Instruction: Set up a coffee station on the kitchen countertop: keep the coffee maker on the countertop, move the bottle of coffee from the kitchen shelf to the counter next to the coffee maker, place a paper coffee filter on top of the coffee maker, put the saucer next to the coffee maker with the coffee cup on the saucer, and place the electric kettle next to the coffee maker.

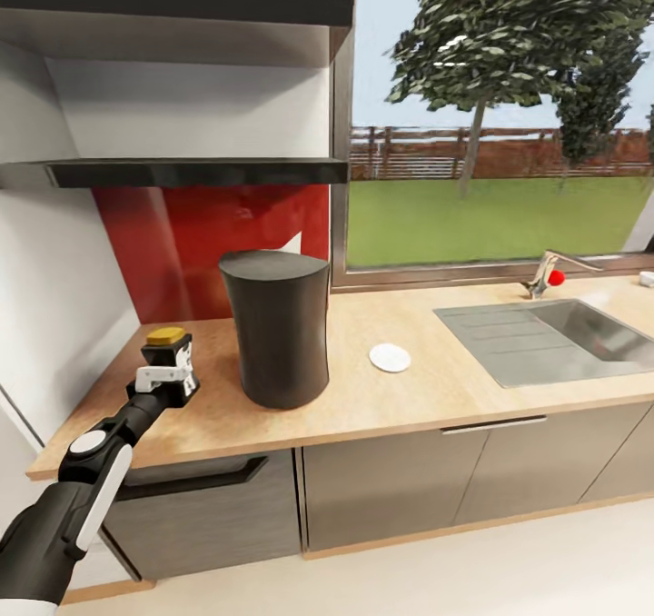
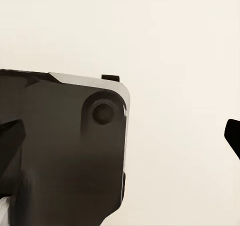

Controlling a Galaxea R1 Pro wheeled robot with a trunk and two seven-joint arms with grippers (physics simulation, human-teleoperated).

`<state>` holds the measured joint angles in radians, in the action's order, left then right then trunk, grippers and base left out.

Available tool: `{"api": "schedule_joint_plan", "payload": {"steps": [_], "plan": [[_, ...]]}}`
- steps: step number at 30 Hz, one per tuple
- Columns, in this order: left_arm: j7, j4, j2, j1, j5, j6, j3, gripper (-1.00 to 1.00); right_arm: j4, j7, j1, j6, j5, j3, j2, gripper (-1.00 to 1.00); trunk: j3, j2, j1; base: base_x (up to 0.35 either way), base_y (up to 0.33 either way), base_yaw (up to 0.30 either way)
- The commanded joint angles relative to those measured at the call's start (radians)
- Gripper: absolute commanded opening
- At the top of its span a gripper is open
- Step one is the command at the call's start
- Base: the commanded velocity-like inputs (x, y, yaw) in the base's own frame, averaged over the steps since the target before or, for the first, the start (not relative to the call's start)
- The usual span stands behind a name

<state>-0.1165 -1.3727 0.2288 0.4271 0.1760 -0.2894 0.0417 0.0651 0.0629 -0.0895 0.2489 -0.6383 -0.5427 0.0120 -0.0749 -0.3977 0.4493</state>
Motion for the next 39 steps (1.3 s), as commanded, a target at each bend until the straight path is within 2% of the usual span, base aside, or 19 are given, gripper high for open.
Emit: {"api": "schedule_joint_plan", "payload": {"steps": [1,4,8,11,21,31,34,39], "plan": [[-0.007,-0.001,0.0,0.001,0.007,-0.006,0.001,-1.0,-0.001,0.005,-0.001,0.003,-0.011,-0.007,0.0,1.0,-0.002,-0.002,0.001,0.028,0.0,0.0],[-0.008,0.023,-0.002,0.001,0.008,-0.004,0.0,-1.0,-0.002,0.005,-0.001,0.003,-0.011,-0.007,0.0,1.0,-0.002,-0.002,0.001,0.01,0.0,0.0],[-0.011,0.11,-0.002,0.004,0.01,0.099,-0.018,-1.0,-0.001,0.005,-0.001,0.003,-0.011,-0.007,0.0,1.0,-0.002,-0.002,0.001,0.009,0.0,0.0],[-0.013,0.156,-0.002,0.005,0.01,0.13,-0.024,-1.0,-0.001,0.005,-0.001,0.002,-0.01,-0.008,0.001,1.0,-0.002,-0.002,0.001,0.173,0.0,-0.006],[-0.016,0.173,-0.002,0.005,0.01,0.143,-0.022,-1.0,-0.001,0.005,-0.001,0.002,-0.01,-0.008,0.002,1.0,-0.007,-0.002,0.001,0.135,0.0,-0.077],[-0.015,0.173,0.0,0.004,0.009,0.145,-0.021,-1.0,-0.002,0.005,-0.001,0.001,-0.01,-0.008,0.002,1.0,-0.007,-0.002,0.001,0.267,0.0,-0.001],[-0.016,0.174,0.0,0.003,0.009,0.162,-0.02,-1.0,-0.002,0.005,-0.001,0.001,-0.01,-0.008,0.001,1.0,-0.007,-0.002,0.001,0.036,0.0,0.0],[-0.015,0.235,0.0,0.003,0.007,0.212,-0.022,-1.0,-0.003,0.005,-0.001,0.002,-0.011,-0.007,0.002,1.0,-0.007,-0.002,0.001,0.031,0.0,0.0]]}}
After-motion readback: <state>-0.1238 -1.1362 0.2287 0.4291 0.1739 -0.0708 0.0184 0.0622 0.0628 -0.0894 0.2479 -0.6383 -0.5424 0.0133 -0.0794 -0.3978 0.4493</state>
